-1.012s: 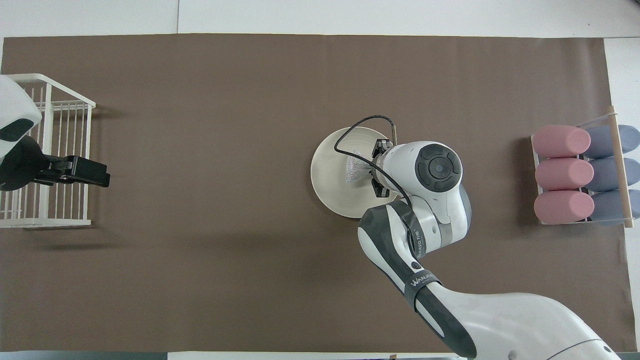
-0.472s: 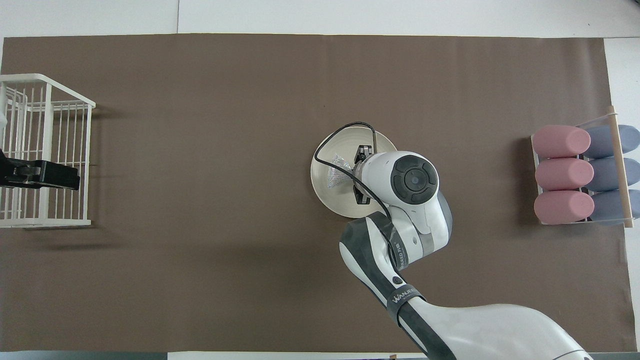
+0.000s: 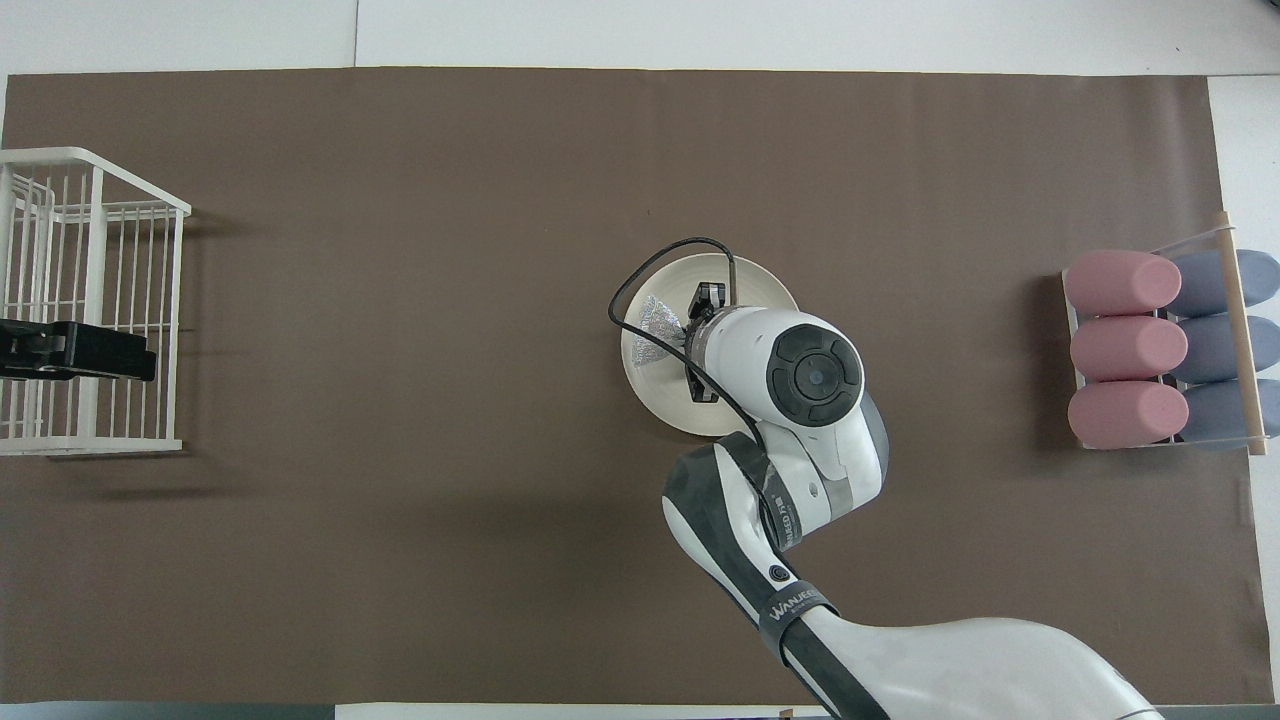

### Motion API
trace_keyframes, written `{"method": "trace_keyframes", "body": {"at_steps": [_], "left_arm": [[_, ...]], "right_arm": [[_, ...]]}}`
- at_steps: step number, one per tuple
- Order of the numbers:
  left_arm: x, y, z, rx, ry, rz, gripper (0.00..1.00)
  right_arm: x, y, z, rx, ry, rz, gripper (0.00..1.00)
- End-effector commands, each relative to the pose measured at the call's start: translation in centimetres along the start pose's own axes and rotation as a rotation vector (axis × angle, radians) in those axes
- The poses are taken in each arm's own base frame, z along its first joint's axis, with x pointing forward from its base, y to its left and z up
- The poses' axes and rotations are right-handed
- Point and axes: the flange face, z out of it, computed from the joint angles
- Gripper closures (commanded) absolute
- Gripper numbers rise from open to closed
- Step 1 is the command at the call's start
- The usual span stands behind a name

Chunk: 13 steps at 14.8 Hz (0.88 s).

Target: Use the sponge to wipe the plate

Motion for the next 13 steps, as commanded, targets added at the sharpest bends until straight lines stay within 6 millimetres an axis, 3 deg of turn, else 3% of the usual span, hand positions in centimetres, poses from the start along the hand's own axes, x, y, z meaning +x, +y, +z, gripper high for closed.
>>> {"method": "trace_keyframes", "body": {"at_steps": [1,13], "left_arm": [[-0.3,-0.1,-0.5,-0.015,0.007,-0.017,0.00],[-0.5,0.2,-0.5,-0.016,0.008,-0.051,0.00]], "right_arm": [[-0.7,-0.6,-0.8,-0.032,0.010,0.037,1.00],[-0.1,-1.4,-0.6,0.045,-0.024,0.098,1.00]]}}
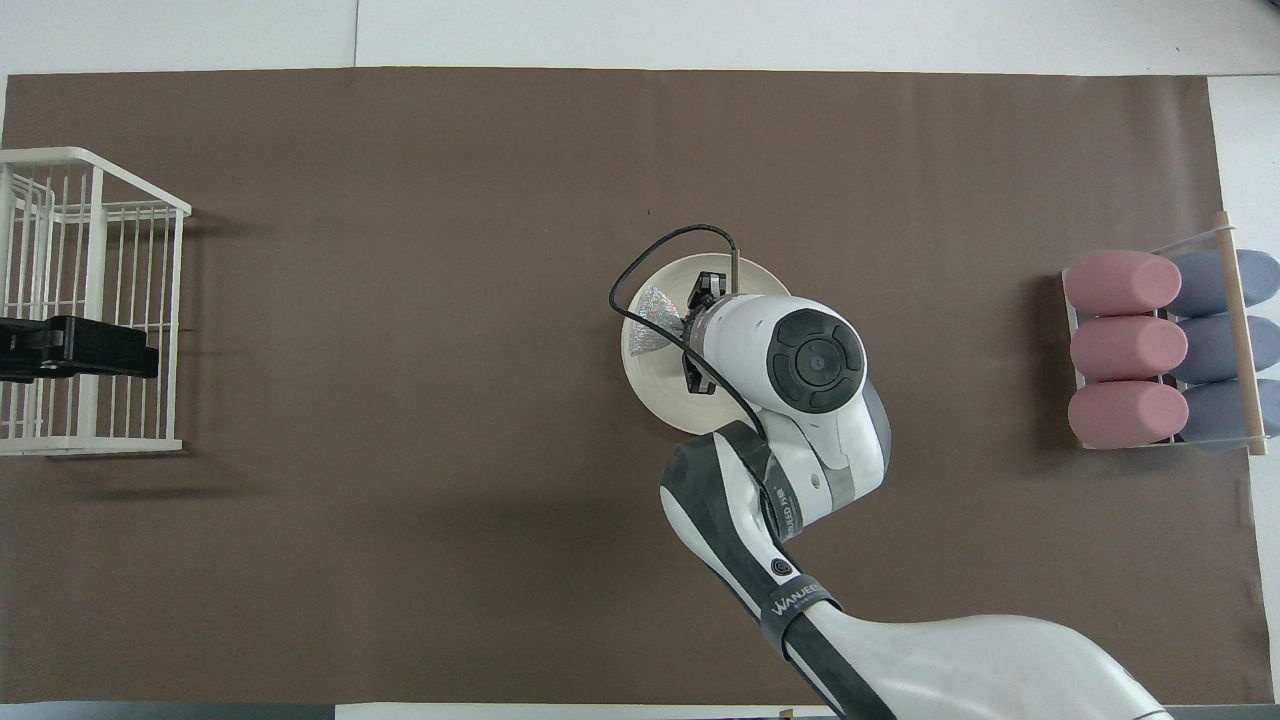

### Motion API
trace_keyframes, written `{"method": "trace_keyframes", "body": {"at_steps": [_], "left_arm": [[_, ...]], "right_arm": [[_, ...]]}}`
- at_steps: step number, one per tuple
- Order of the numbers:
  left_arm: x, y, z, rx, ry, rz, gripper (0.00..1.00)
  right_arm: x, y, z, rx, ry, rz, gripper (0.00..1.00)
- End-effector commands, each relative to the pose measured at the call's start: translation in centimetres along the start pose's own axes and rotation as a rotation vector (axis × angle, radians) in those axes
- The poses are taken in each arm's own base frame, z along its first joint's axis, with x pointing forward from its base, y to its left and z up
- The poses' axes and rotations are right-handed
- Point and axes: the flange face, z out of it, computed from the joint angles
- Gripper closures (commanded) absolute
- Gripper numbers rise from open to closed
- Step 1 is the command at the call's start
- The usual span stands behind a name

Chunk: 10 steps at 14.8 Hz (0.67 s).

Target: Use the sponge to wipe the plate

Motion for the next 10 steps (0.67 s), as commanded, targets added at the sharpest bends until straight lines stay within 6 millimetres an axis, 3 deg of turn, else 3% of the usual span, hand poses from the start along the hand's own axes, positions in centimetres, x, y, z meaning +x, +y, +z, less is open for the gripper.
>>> {"method": "trace_keyframes", "body": {"at_steps": [1,5,7,10], "left_arm": [[-0.4,0.1,-0.5,-0.011,0.009,-0.014,0.00],[-0.5,0.1,-0.4,-0.011,0.006,-0.014,0.00],[-0.5,0.1,-0.3,-0.011,0.002,-0.012,0.00],[-0.5,0.1,-0.4,-0.011,0.005,-0.015,0.00]], "right_arm": [[-0.2,0.2,0.7,0.026,-0.015,0.030,1.00],[-0.1,0.8,2.3,0.009,0.000,0.022,1.00],[-0.2,1.0,2.3,0.000,0.004,0.019,1.00],[-0.8,2.4,3.0,-0.028,0.017,-0.005,1.00]]}}
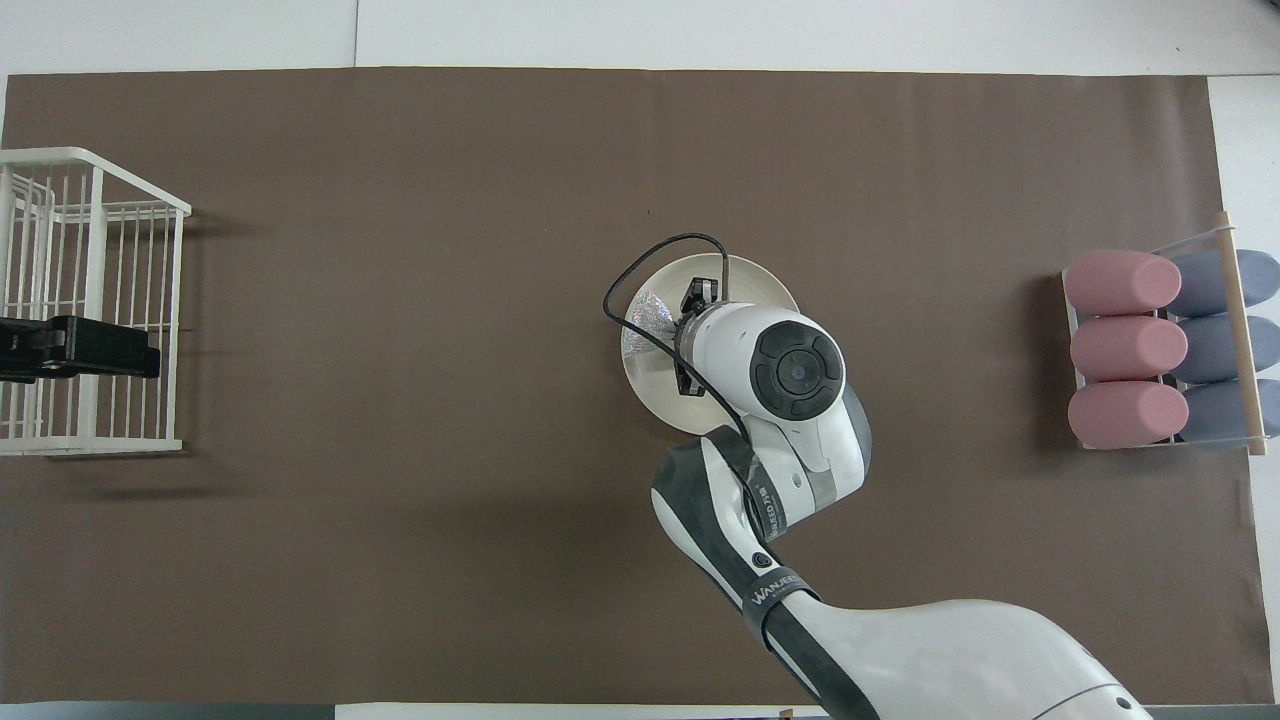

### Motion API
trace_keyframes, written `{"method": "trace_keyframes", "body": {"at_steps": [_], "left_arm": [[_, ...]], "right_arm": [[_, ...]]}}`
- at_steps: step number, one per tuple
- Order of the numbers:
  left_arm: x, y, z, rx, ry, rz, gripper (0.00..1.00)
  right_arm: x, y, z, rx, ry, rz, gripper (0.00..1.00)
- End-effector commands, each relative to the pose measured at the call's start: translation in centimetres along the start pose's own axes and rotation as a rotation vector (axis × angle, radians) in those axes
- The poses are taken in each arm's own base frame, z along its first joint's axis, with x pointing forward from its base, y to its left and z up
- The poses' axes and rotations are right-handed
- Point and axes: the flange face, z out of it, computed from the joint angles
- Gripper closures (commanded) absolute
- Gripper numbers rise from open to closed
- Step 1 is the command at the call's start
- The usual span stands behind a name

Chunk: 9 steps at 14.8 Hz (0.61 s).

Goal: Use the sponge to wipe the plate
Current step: 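Keep rubbing the sponge in circles over the plate with the right gripper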

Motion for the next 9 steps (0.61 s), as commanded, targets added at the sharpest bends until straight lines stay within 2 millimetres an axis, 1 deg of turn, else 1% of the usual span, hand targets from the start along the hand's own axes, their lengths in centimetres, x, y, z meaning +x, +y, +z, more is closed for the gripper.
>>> {"method": "trace_keyframes", "body": {"at_steps": [1,4,8,9], "left_arm": [[-0.5,-0.2,-0.4,-0.011,0.005,-0.017,0.00],[-0.5,-0.3,-0.4,-0.011,0.005,-0.019,0.00],[-0.5,0.1,-0.3,-0.010,0.001,-0.013,0.00],[-0.5,0.3,-0.3,-0.010,0.001,-0.008,0.00]], "right_arm": [[-0.3,1.0,0.7,-0.009,0.004,0.006,1.00],[0.8,2.0,1.6,-0.036,0.026,0.013,1.00],[2.8,1.1,1.8,-0.040,0.042,0.034,1.00],[4.1,1.1,2.1,-0.048,0.054,0.042,1.00]]}}
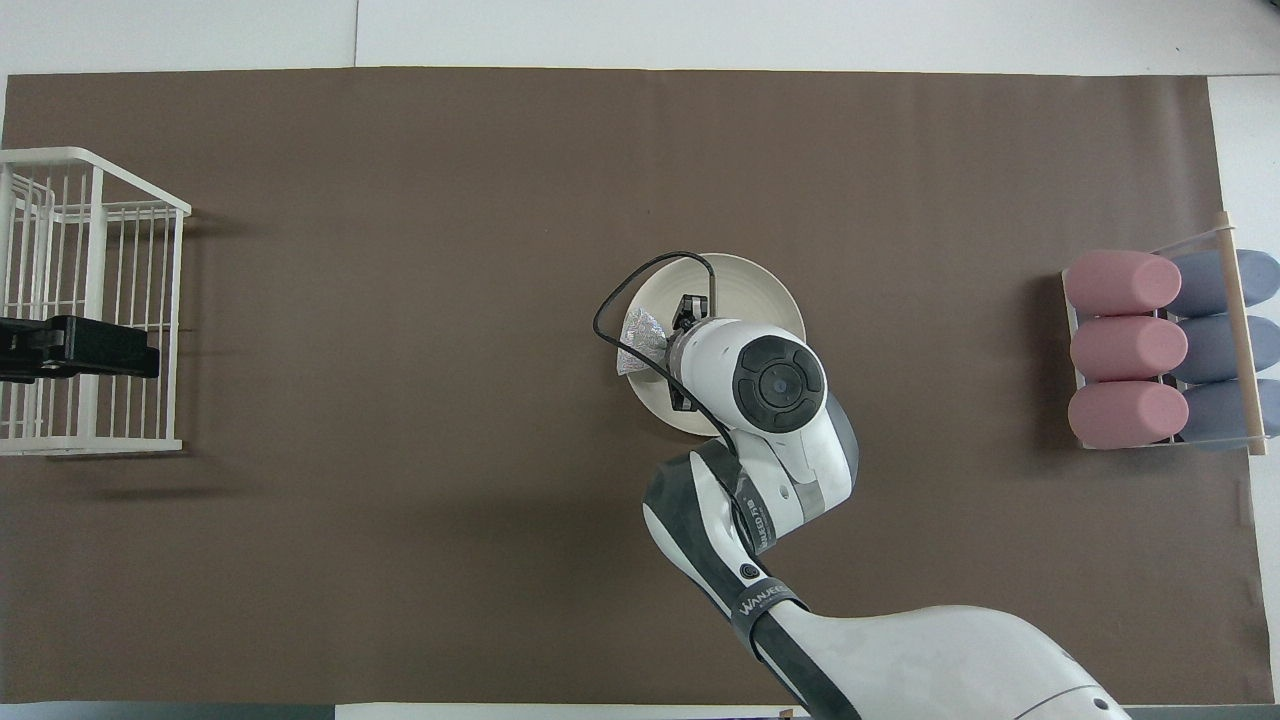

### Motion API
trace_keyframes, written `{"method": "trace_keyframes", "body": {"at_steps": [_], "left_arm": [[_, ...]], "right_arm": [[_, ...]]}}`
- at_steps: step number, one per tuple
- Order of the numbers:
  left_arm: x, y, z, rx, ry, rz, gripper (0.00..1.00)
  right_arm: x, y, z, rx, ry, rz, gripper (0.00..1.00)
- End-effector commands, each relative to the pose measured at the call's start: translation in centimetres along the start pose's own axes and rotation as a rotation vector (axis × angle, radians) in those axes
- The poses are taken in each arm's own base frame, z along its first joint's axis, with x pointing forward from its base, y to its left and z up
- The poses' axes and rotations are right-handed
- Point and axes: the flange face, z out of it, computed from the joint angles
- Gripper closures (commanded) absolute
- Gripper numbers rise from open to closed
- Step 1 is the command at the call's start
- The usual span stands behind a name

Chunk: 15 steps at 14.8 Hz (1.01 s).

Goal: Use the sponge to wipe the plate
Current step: 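Keep rubbing the sponge in circles over the plate with the right gripper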

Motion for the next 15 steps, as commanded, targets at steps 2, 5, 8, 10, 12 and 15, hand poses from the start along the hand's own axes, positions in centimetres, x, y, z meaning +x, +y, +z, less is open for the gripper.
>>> {"method": "trace_keyframes", "body": {"at_steps": [2,5,8,10,12,15], "left_arm": [[-0.7,1.1,-0.3,-0.008,0.002,0.007,0.00],[-0.7,1.1,-0.4,-0.008,0.002,0.007,0.00],[-0.7,0.7,-0.4,-0.008,0.004,-0.001,0.00],[-0.6,0.4,-0.4,-0.009,0.004,-0.006,0.00],[-0.7,0.9,-0.4,-0.008,0.004,0.002,0.00],[-0.7,1.0,-0.4,-0.008,0.002,0.005,0.00]], "right_arm": [[4.5,0.0,1.3,-0.033,0.042,0.012,1.00],[8.3,-0.9,1.9,-0.054,0.071,0.020,1.00],[13.6,-2.4,2.1,-0.068,0.095,0.022,1.00],[14.9,-2.9,2.0,-0.066,0.099,0.029,1.00],[14.2,-2.7,2.0,-0.061,0.094,0.028,1.00],[11.2,-1.8,1.9,-0.056,0.081,0.028,1.00]]}}
